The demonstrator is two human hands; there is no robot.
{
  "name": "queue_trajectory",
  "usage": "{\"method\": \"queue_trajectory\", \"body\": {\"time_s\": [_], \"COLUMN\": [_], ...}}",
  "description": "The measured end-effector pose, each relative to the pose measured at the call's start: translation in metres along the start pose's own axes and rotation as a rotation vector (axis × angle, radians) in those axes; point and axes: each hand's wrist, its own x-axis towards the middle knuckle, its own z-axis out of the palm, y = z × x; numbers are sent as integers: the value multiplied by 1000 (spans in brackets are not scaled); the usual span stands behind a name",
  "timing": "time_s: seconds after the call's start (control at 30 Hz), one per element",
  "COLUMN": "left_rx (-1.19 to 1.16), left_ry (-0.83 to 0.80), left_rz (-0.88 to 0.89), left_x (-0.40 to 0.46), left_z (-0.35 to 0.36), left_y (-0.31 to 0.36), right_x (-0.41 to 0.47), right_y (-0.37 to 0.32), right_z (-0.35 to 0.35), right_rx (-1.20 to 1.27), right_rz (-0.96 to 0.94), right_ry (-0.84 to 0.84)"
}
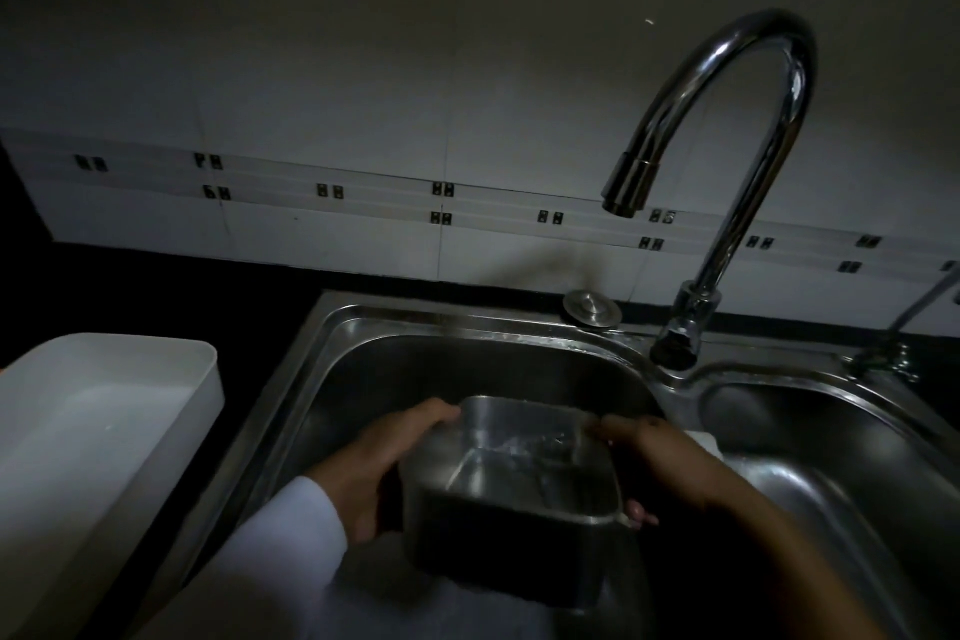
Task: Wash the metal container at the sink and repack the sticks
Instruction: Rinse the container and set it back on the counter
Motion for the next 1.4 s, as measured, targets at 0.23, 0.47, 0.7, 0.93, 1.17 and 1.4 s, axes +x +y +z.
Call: {"method": "queue_trajectory", "body": {"time_s": [0.23,0.47,0.7,0.93,1.17,1.4], "left_rx": [-62,-38,48,74,72,110], "left_ry": [-147,181,303,324,298,112], "left_rz": [45,550,755,548,310,85], "left_x": [14,8,0,-4,-4,1], "left_z": [14,19,17,11,12,14], "left_y": [-13,3,7,10,10,-1], "right_x": [11,32,40,32,27,27], "right_y": [-1,7,16,16,11,7], "right_z": [-1,9,21,29,25,12], "right_rx": [132,135,17,-243,-246,-35], "right_rz": [-401,-565,-535,-303,-211,-390], "right_ry": [254,274,138,-6,34,328]}}
